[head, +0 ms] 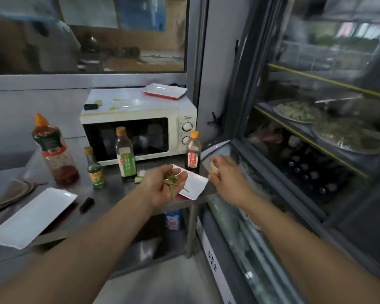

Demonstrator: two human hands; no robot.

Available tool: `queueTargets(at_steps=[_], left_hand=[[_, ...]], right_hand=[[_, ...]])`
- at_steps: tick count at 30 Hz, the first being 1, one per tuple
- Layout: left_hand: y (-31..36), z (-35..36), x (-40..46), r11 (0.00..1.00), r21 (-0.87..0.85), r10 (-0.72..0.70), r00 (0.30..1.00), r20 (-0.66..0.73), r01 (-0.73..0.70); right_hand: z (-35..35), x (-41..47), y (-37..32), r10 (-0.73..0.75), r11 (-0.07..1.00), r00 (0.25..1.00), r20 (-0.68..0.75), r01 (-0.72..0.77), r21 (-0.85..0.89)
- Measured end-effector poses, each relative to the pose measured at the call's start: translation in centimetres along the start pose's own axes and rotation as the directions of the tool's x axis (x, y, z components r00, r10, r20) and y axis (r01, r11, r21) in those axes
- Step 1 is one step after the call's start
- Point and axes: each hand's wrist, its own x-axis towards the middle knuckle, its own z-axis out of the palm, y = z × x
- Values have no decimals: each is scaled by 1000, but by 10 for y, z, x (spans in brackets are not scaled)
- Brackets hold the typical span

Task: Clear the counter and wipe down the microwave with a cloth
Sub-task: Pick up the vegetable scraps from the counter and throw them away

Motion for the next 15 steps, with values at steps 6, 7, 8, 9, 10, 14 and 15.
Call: queueTargets(at_steps=[6, 7, 8, 9, 10, 14, 15], left_hand=[[-81, 24, -28, 993, 95, -79, 997, 21, 76], [-94, 27, -32, 990, 115, -90, 996, 24, 87], [-107, 31, -37, 987, 131, -101, 995, 27, 96], [-119, 34, -41, 984, 146, -111, 993, 30, 105], [-131, 38, -46, 980, 160, -124, 992, 34, 117], [-172, 49, -61, 955, 240, -193, 979, 64, 172], [-180, 52, -64, 949, 257, -208, 975, 77, 182]], right_hand=[[-30, -84, 41, 45, 999, 999, -1, -45, 4], [-34, -98, 47, 55, 999, 998, 7, -55, 4], [-37, -112, 53, 66, 998, 998, 15, -66, 4], [-40, -125, 58, 80, 997, 997, 19, -80, 6], [-43, -138, 63, 99, 995, 995, 19, -99, 7], [-57, -189, 80, 184, 983, 983, -7, -184, 11], [-61, -202, 83, 203, 979, 979, -23, -203, 11]])
